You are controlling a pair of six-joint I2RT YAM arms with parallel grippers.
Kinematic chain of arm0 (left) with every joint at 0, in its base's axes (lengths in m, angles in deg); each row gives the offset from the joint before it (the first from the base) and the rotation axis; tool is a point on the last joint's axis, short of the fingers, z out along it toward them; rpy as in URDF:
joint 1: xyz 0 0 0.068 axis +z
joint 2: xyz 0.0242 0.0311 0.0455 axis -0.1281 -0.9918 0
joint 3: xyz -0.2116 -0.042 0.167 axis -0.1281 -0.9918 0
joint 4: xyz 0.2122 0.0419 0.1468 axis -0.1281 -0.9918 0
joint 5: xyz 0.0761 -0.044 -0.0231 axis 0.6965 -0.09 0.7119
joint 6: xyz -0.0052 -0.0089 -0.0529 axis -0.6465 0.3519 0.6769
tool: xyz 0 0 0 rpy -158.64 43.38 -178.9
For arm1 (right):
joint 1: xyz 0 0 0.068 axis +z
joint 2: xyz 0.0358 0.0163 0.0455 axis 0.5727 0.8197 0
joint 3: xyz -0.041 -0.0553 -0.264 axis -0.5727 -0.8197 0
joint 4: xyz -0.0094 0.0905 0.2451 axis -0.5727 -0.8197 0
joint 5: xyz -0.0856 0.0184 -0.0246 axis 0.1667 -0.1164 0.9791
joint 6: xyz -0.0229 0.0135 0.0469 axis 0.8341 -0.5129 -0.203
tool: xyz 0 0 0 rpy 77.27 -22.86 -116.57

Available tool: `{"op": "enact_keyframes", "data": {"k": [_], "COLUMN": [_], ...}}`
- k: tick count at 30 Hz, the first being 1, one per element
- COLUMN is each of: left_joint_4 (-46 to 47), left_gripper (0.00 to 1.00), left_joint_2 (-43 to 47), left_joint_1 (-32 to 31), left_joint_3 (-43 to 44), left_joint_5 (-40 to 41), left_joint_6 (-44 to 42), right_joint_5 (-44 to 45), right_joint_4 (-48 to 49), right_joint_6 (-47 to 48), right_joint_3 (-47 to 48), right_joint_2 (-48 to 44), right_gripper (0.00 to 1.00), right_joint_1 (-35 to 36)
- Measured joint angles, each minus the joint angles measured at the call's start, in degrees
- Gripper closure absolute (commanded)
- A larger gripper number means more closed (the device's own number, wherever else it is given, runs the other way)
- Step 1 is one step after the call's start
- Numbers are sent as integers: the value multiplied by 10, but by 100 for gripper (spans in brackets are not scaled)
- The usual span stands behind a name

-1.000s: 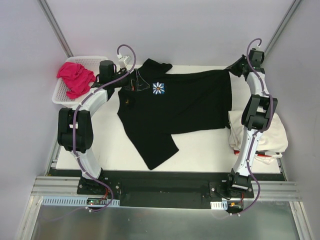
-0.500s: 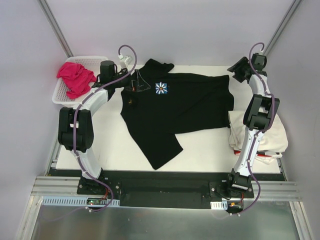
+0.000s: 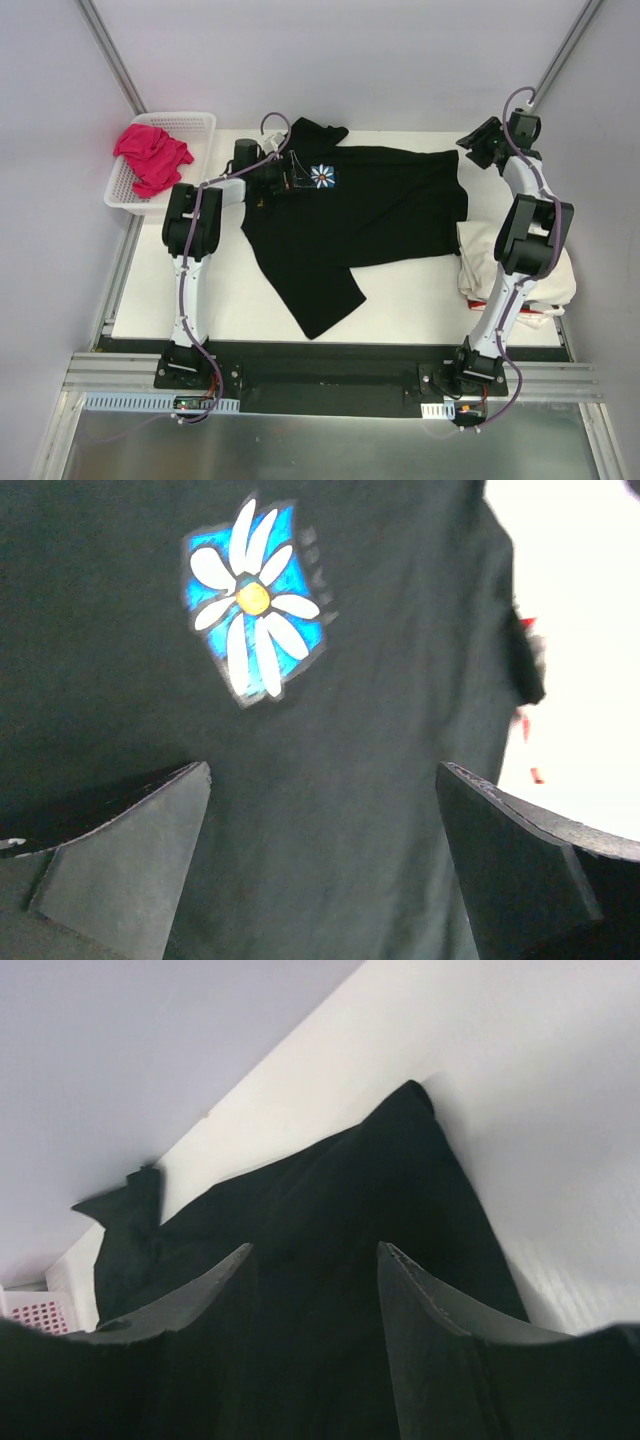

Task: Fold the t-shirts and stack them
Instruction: Flatten out the tshirt

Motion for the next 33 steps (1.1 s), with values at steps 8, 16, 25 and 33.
{"op": "enact_keyframes", "data": {"k": [8,16,25,33], "left_joint_4": [117,160,119,57], "left_gripper": [1,1,1,1], "left_joint_2": [-52,-53,-26,-10], "left_joint_1": [1,9,43,132], "left_joint_3": [7,-18,-27,-3], "left_joint_5": [-9,57,176,247], "left_joint_6": [118,182,223,221], "right_joint_5": [-13,-20,-22,-38], "right_joint_4": [56,74,89,97], "right_joint_6": [-19,-30,-31,-30], "right_joint_3": [-85,-134,-210,-258], "right_joint_2": [-86,-131,-242,-284], "right_gripper": [47,47,47,47], "right_joint_1": [0,0,-17,-42]}}
